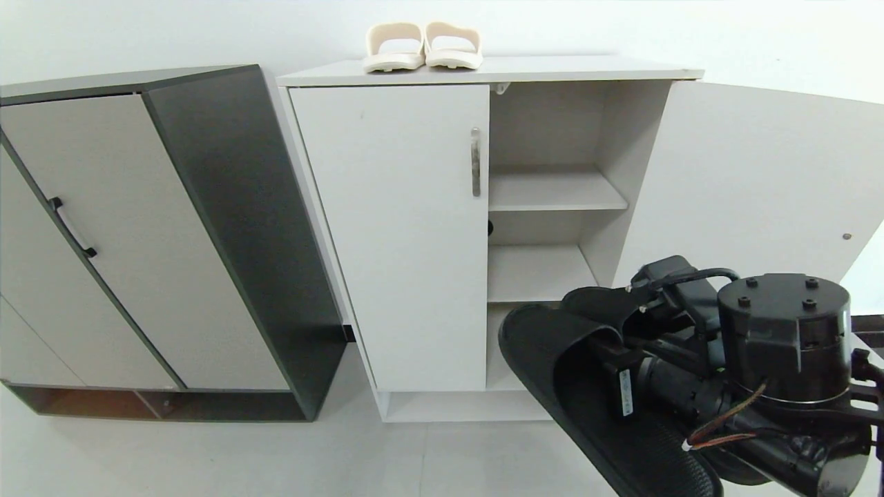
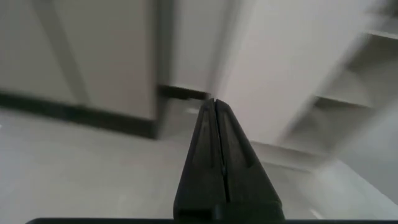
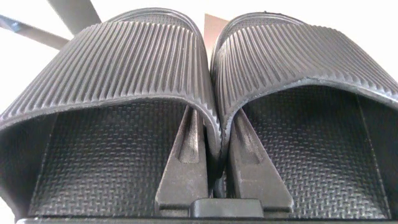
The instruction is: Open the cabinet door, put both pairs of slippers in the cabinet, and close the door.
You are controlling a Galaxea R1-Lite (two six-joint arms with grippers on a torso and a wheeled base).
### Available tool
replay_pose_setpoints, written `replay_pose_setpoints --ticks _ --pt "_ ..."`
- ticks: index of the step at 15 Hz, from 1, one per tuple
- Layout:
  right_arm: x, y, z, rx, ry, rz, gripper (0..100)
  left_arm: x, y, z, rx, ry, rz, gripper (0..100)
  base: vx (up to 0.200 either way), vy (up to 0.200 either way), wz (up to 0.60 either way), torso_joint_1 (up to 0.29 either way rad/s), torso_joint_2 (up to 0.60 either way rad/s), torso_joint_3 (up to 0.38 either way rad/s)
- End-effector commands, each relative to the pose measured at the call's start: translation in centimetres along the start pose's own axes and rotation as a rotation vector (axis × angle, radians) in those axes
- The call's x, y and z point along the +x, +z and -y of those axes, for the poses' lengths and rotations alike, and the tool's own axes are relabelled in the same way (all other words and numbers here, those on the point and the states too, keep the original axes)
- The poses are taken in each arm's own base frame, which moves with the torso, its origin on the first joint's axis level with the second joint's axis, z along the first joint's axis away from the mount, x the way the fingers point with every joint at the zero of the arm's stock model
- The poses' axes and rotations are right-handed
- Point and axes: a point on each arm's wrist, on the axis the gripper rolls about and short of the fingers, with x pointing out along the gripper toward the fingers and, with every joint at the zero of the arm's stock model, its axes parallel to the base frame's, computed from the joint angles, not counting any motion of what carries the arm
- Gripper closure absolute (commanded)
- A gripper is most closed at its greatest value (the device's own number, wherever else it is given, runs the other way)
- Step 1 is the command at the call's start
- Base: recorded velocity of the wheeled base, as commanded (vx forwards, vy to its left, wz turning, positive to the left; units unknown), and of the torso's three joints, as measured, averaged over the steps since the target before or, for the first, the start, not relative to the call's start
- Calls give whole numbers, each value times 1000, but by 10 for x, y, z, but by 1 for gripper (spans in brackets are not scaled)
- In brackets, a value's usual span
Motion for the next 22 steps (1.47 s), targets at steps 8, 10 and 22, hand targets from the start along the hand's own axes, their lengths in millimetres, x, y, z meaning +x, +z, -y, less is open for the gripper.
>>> replay_pose_setpoints --ticks 8,10,22 --pt "4 -4 -3 -9 3 -17 100 -25 -108 -25 115 145 81 100 0 0 0 0 0 0" --pt "4 -5 -5 -12 13 -19 100 -31 -115 -22 143 -141 199 100 0 0 0 0 0 0" --pt "91 -14 -20 134 -192 -11 100 -28 -120 -19 167 -302 185 100 0 0 0 0 0 0"
